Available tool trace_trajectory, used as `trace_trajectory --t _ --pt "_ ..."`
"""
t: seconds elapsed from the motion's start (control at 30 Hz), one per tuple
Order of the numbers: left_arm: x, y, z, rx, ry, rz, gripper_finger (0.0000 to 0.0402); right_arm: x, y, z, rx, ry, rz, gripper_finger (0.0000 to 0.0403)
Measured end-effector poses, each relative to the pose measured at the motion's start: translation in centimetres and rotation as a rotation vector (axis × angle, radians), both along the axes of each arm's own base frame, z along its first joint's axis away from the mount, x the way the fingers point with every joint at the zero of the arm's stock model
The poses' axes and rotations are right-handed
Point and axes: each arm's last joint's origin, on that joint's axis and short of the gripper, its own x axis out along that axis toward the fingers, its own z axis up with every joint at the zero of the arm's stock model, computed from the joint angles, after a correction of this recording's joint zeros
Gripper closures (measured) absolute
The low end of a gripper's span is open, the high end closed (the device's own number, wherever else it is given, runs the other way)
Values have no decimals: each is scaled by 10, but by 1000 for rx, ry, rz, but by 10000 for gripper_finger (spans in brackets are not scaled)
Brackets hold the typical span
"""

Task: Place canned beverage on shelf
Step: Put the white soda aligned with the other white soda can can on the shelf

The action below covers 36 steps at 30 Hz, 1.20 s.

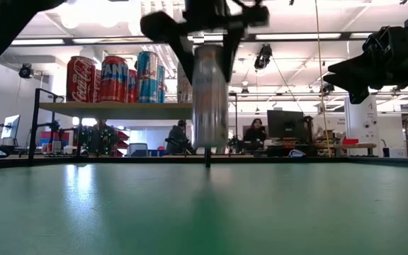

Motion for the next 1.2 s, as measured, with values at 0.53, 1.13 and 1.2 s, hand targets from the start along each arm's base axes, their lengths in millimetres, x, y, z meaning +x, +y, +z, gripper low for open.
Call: trace_trajectory --t 0.53,1.13,1.2 --pt "-44 36 87 249 -43 -227 149 0 0 0 0 0 0 241" --pt "-72 150 108 68 -18 -203 147 0 0 0 0 0 0 241" --pt "-74 156 108 66 -15 -198 147 0 0 0 0 0 0 241"
